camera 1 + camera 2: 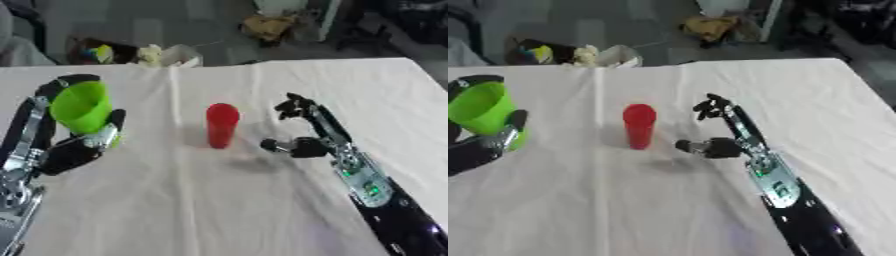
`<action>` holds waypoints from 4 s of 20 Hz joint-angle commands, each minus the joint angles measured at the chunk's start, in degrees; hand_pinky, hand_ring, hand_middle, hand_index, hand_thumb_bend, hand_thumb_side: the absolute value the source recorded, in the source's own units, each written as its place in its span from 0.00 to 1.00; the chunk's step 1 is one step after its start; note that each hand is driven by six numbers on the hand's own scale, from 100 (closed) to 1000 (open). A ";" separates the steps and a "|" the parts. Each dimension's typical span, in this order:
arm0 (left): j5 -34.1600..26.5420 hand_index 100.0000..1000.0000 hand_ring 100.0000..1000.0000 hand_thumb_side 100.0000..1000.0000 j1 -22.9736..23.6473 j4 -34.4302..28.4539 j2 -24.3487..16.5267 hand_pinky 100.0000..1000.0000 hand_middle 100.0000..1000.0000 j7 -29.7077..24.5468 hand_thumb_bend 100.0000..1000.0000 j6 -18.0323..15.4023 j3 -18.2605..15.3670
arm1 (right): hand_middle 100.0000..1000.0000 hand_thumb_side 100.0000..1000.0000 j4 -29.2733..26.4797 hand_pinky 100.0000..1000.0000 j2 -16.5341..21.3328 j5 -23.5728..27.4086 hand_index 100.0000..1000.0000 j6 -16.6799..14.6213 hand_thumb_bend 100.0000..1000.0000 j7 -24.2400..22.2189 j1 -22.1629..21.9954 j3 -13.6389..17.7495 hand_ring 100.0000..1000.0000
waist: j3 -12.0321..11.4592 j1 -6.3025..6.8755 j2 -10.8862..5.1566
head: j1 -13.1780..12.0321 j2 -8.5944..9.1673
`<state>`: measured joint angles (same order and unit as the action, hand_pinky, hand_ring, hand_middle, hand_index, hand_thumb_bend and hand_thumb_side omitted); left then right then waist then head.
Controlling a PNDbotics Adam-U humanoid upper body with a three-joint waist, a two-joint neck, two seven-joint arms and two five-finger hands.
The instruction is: Pour the contents of one cup into another cup.
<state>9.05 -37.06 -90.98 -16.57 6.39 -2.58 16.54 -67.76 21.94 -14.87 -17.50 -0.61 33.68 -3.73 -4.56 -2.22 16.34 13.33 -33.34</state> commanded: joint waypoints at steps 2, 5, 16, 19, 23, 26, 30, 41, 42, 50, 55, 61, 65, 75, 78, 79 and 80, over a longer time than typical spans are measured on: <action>-0.42 0.74 0.18 0.13 -1.75 -1.18 0.36 0.32 0.40 -0.77 0.00 -0.05 0.51 | 0.47 0.30 2.38 0.75 0.74 -0.54 0.68 -0.64 0.74 0.14 2.54 0.20 1.00 | -1.01 0.07 -0.59 | 1.09 1.29; -0.50 0.74 0.18 0.13 -2.20 -1.20 0.91 0.32 0.40 -1.09 0.00 -0.03 0.84 | 0.47 0.29 4.01 0.75 0.51 -0.67 0.68 -0.81 0.76 0.26 3.67 0.29 1.00 | -2.08 0.08 -0.23 | 1.62 1.85; -0.60 0.74 0.18 0.13 -3.13 -1.98 1.69 0.32 0.40 -2.12 0.00 0.10 1.65 | 0.47 0.34 7.22 0.75 0.23 -0.82 0.68 -1.39 0.77 0.90 6.49 0.61 1.00 | -4.78 0.30 0.64 | 4.02 3.79; -0.66 0.74 0.18 0.13 -3.19 -2.11 1.77 0.32 0.40 -2.24 0.00 0.18 1.71 | 0.47 0.35 7.38 0.75 0.25 -0.74 0.68 -1.51 0.77 0.88 6.79 0.61 1.00 | -5.00 0.33 0.69 | 3.99 3.91; -0.72 0.74 0.18 0.13 -3.21 -2.42 2.09 0.33 0.40 -2.71 0.00 0.29 2.16 | 0.47 0.35 7.58 0.75 0.11 -0.52 0.68 -1.54 0.77 0.79 7.78 0.53 1.00 | -5.69 0.50 0.90 | 3.89 3.97; -0.64 0.74 0.18 0.13 -3.16 -2.62 2.28 0.33 0.40 -3.06 0.00 0.38 2.41 | 0.47 0.35 7.72 0.75 -0.10 -0.55 0.68 -1.61 0.78 0.66 8.10 0.36 1.00 | -5.95 0.61 0.98 | 3.87 3.90; -0.37 0.74 0.18 0.13 -3.11 -2.70 2.46 0.33 0.41 -3.57 0.00 0.53 2.82 | 0.47 0.35 7.66 0.75 -0.63 -1.05 0.68 -1.86 0.78 0.21 8.44 -0.07 1.00 | -6.06 0.80 1.07 | 3.85 3.84; 0.59 0.74 0.19 0.13 -2.88 -2.49 2.75 0.34 0.41 -4.33 0.00 0.88 3.13 | 0.46 0.36 6.90 0.75 -2.16 -2.86 0.68 -2.58 0.77 -1.22 8.26 -1.44 1.00 | -5.84 1.14 1.22 | 3.91 3.53; 0.64 0.75 0.19 0.13 -2.89 -2.46 2.79 0.34 0.41 -4.36 0.00 0.90 3.14 | 0.46 0.35 6.91 0.75 -2.31 -3.02 0.68 -2.64 0.78 -1.37 8.29 -1.56 1.00 | -5.84 1.16 1.23 | 3.92 3.51; 0.81 0.75 0.18 0.14 -2.80 -2.37 3.04 0.35 0.41 -4.62 0.00 0.98 3.29 | 0.46 0.36 7.03 0.74 -3.41 -3.96 0.68 -3.18 0.77 -1.98 8.76 -2.25 1.00 | -6.00 1.21 1.35 | 4.14 3.35; 0.87 0.74 0.18 0.14 -2.82 -2.53 3.09 0.35 0.41 -4.73 0.00 1.00 3.33 | 0.45 0.36 6.91 0.74 -3.70 -4.91 0.68 -3.70 0.76 -1.95 9.36 -2.71 1.00 | -6.25 1.14 1.38 | 4.31 3.34; 0.61 0.74 0.18 0.14 -2.78 -3.38 2.87 0.35 0.41 -4.53 0.00 1.28 3.08 | 0.45 0.37 6.12 0.74 -3.39 -6.97 0.68 -4.38 0.75 -0.78 10.07 -3.02 1.00 | -6.46 1.09 1.25 | 4.41 3.28; 0.43 0.74 0.18 0.15 -2.74 -3.98 2.69 0.35 0.41 -4.48 0.00 1.45 2.96 | 0.45 0.38 5.53 0.73 -3.11 -8.50 0.67 -4.77 0.75 0.11 10.31 -3.13 1.00 | -6.66 1.06 1.11 | 4.45 3.30; 0.16 0.74 0.18 0.15 -2.64 -5.08 2.32 0.35 0.41 -4.34 0.00 1.97 2.75 | 0.45 0.37 5.16 0.73 -2.94 -10.43 0.66 -5.10 0.75 0.98 10.91 -3.64 1.00 | -7.22 1.02 0.92 | 4.60 3.47; 0.20 0.74 0.18 0.15 -2.66 -5.24 2.30 0.35 0.41 -4.42 0.00 2.09 2.80 | 0.44 0.37 5.63 0.73 -3.21 -10.52 0.65 -5.29 0.74 0.95 11.06 -3.76 1.00 | -7.46 1.09 0.95 | 4.67 3.54; 0.19 0.74 0.18 0.15 -2.67 -5.32 2.29 0.35 0.41 -4.44 0.00 2.13 2.81 | 0.44 0.36 5.73 0.73 -3.28 -10.54 0.64 -5.33 0.73 1.00 11.09 -3.77 1.00 | -7.53 1.12 0.95 | 4.68 3.55; 0.16 0.74 0.18 0.15 -2.69 -5.40 2.29 0.35 0.41 -4.46 0.00 2.16 2.82 | 0.43 0.36 5.84 0.73 -3.38 -10.58 0.64 -5.35 0.73 1.05 11.13 -3.79 1.00 | -7.58 1.15 0.95 | 4.70 3.58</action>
<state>9.58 -39.04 -94.98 -13.55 1.91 -0.58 19.86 -61.43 17.91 -24.95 -22.53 0.34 43.56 -7.50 -12.08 -1.23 18.64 17.81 -30.11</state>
